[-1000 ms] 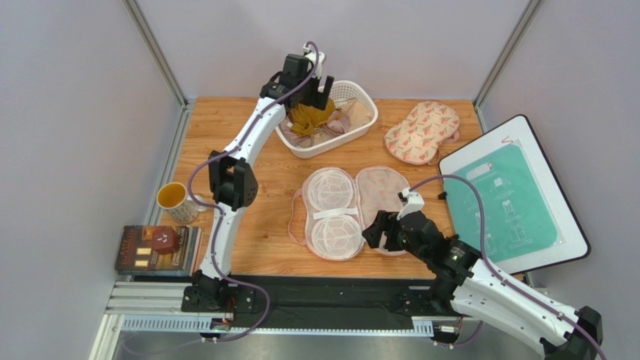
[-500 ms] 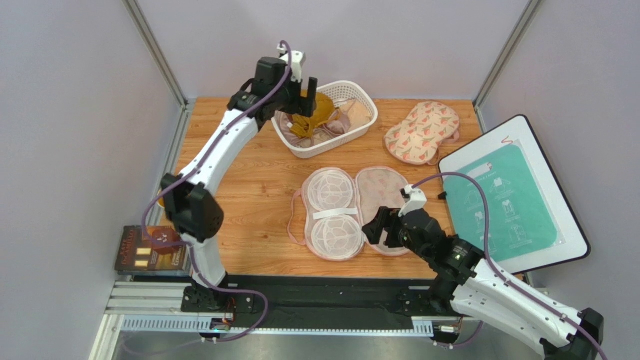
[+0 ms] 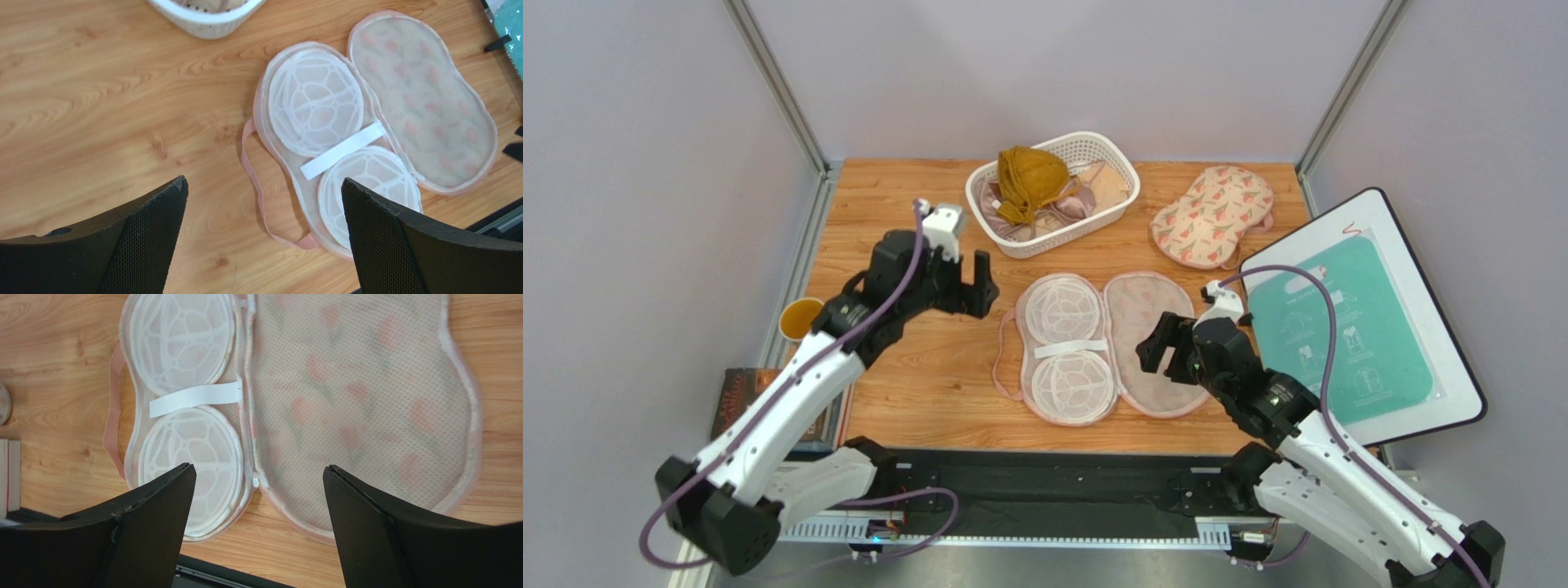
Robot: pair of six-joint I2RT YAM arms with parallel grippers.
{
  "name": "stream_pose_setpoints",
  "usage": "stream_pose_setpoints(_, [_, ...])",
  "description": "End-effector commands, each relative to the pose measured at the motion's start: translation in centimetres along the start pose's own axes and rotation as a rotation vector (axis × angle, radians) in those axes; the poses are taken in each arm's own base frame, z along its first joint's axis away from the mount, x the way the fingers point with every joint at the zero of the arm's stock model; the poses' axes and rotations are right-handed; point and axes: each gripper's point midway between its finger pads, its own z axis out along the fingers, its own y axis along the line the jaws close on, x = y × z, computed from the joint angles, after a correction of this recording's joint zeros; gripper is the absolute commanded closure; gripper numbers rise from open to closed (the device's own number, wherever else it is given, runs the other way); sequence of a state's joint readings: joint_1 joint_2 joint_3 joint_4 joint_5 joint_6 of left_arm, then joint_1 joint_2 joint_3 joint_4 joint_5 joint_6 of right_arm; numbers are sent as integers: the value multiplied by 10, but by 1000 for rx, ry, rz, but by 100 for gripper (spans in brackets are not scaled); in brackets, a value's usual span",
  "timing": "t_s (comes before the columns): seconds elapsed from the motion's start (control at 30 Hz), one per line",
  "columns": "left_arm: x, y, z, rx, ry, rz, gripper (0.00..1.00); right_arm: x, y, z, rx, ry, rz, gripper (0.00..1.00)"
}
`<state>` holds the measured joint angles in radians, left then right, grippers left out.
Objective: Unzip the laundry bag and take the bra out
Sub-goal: Place the bra in the bin, then close the laundry bag at the center of the board.
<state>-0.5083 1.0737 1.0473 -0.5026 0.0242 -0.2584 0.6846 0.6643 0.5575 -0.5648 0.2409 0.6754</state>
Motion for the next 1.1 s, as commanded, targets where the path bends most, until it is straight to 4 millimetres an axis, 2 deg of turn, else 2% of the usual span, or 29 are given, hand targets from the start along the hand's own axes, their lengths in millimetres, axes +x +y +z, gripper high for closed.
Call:
stream_pose_setpoints(0.0, [43, 6, -33, -12, -19, -107, 1, -28, -8, -2, 39, -49, 39, 17])
stream_pose_setpoints(0.07, [56, 7, -46, -3, -39, -122, 2, -31, -16, 1, 67, -44, 58, 16])
stream_pose_setpoints(0.1, [71, 9, -44, -7, -15, -132, 2, -37, -24, 1, 95, -59, 82, 16])
stream_pose_setpoints(0.17, [81, 10, -52, -7, -10, -143, 2, -36, -37, 2, 149, -48, 113, 16])
stream_pose_setpoints(0.27, [82, 7, -57, 3, -16, -147, 3, -40, -68, 2, 250, -51, 207, 16])
stream_pose_setpoints(0.37, [84, 13, -60, -32, -11, -151, 3, -28, -91, 8, 312, -25, 300, 16])
stream_pose_setpoints(0.4, [84, 13, -60, -30, -12, -152, 3, -26, -93, 11, 307, -22, 315, 16])
stream_pose_setpoints(0.43, [84, 12, -60, -26, -11, -151, 3, -14, -102, 16, 333, 4, 329, 16])
stream_pose_setpoints(0.47, [84, 12, -61, -25, -14, -153, 3, -11, -108, 17, 349, 5, 348, 16])
stream_pose_setpoints(0.6, [86, 12, -60, -25, -9, -159, 3, 6, -120, 25, 383, 48, 372, 17])
stream_pose_setpoints(0.8, [87, 12, -61, -27, -9, -160, 3, 27, -140, 27, 459, 59, 391, 17])
stream_pose_setpoints(1.07, [87, 13, -61, -30, -7, -154, 3, 32, -148, 32, 481, 72, 399, 20])
